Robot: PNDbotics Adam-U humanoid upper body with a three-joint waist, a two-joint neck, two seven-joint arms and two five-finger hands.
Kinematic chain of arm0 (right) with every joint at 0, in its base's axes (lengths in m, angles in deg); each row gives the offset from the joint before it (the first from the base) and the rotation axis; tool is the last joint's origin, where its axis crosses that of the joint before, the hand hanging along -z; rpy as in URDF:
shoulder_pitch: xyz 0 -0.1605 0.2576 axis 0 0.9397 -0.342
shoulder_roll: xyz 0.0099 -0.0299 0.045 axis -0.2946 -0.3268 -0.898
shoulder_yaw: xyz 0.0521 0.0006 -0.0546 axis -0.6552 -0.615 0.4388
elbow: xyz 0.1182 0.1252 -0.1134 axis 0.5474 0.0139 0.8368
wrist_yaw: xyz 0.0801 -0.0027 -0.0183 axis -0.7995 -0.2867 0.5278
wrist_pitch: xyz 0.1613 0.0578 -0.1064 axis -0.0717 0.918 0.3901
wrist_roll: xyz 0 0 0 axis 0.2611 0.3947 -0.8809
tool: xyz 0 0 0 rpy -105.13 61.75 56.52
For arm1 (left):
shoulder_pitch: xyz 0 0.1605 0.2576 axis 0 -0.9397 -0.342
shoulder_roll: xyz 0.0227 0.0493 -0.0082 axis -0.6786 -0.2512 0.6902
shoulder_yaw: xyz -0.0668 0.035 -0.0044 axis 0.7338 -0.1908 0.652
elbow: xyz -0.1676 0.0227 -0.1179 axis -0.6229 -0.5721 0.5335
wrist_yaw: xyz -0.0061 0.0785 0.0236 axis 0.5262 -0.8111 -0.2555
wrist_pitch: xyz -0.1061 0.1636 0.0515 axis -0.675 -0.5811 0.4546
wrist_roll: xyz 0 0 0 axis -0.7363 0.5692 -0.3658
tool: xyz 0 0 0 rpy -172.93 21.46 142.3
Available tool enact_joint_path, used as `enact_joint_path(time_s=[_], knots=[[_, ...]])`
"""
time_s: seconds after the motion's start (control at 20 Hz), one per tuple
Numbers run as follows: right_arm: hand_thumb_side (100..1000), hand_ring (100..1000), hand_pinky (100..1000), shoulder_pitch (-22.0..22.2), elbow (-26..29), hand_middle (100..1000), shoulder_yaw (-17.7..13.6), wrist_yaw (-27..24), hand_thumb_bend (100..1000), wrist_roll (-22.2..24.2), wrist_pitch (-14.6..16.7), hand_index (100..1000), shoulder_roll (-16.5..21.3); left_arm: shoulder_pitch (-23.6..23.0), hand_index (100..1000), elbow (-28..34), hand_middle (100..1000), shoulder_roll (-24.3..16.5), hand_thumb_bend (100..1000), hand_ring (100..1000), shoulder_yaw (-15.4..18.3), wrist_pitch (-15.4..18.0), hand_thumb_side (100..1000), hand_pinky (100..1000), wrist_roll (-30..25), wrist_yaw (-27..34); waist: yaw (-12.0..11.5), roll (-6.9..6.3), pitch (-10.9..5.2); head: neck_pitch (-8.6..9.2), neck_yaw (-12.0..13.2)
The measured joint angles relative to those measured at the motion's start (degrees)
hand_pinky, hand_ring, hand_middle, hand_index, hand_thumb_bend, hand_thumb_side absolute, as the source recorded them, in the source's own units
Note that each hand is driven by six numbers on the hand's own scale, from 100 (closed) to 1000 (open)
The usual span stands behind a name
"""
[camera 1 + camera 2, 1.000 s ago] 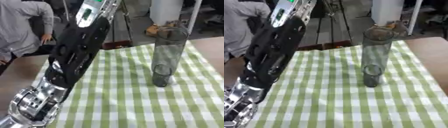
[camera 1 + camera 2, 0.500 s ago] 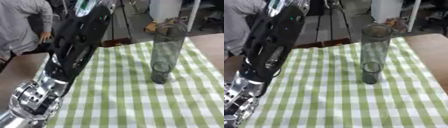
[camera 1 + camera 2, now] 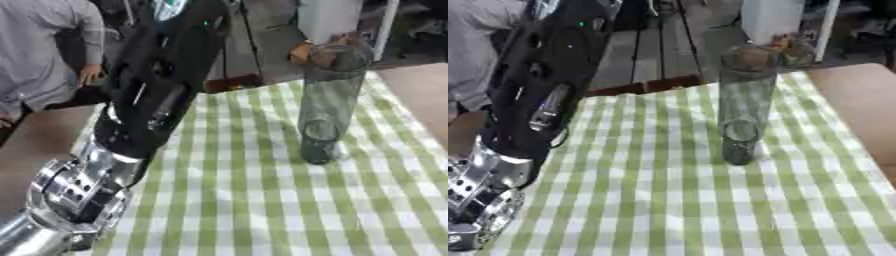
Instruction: Arrange flowers into the vase.
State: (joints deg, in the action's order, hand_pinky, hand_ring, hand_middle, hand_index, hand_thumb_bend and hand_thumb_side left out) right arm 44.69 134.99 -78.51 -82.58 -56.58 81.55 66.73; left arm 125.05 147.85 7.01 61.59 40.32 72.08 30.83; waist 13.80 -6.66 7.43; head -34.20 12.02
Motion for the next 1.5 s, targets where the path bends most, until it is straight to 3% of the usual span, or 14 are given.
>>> enact_joint_path(time_s=[0.7,1.5], knots=[[1000,797,710,-0.2,0.0,832,0.0,-0.5,100,-0.4,-0.7,887,-0.5,-0.1,100,-1.3,100,0.9,393,100,-1.5,-3.3,100,100,0.1,-0.7,1.0,-0.9,0.29,-0.74,-0.3],[1000,796,709,-1.1,0.0,832,-0.4,-0.7,100,-0.6,-1.0,887,-1.5,-1.0,100,-1.6,100,2.5,357,100,-2.5,-2.0,100,100,0.8,1.0,1.6,-1.38,1.47,-0.41,-1.9]])
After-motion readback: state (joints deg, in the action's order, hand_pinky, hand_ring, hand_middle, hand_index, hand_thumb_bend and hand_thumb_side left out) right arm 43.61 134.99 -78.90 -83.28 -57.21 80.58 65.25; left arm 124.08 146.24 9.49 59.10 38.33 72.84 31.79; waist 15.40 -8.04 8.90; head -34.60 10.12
